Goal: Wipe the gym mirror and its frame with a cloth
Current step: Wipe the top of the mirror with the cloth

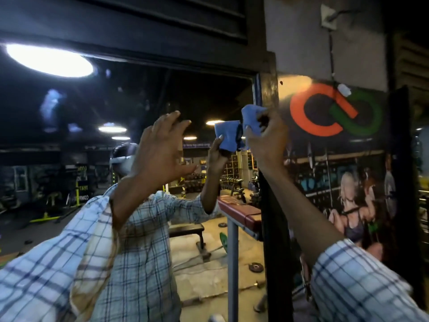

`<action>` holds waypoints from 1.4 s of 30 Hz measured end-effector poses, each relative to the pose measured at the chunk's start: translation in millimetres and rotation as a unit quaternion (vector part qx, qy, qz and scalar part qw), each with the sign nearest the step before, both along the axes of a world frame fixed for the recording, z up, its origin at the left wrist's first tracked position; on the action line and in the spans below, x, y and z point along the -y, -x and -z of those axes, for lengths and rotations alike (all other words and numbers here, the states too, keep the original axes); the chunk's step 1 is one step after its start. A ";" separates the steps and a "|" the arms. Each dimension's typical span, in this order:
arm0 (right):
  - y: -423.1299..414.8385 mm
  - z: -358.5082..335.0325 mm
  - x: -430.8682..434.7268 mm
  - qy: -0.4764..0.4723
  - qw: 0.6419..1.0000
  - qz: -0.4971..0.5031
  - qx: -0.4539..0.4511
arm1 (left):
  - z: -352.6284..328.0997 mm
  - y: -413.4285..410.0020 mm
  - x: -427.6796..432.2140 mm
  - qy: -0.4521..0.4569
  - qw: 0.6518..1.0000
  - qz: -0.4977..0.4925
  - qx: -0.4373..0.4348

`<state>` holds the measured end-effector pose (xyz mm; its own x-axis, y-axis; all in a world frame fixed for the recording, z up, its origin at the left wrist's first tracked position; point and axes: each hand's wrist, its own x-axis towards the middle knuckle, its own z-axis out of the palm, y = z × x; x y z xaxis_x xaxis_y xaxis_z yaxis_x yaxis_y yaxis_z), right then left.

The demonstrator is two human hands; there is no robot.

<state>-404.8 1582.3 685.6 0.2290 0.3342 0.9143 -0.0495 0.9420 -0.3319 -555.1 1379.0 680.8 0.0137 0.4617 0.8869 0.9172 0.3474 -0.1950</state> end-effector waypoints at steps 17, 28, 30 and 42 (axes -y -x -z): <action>45.9 -7.3 -66.4 -0.139 0.986 -0.045 0.086 | -21.0 10.6 -39.7 -0.045 0.997 -0.062 -0.018; 34.7 -50.3 -82.2 -0.135 0.987 -0.069 0.046 | -32.8 12.7 -43.7 -0.051 0.992 -0.109 -0.027; 38.4 -61.9 -82.4 -0.097 0.993 -0.069 0.002 | -33.6 13.1 -43.7 -0.051 0.992 -0.111 -0.029; 64.7 -92.6 -55.3 -0.193 0.976 -0.054 0.080 | -42.5 30.7 -37.5 -0.048 0.987 -0.144 -0.045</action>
<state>-469.5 1637.6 778.3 0.0554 -0.0278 0.9981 -0.1328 0.9905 0.0350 -585.8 1416.5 723.2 -0.0246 0.3722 0.9278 0.7583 0.6117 -0.2253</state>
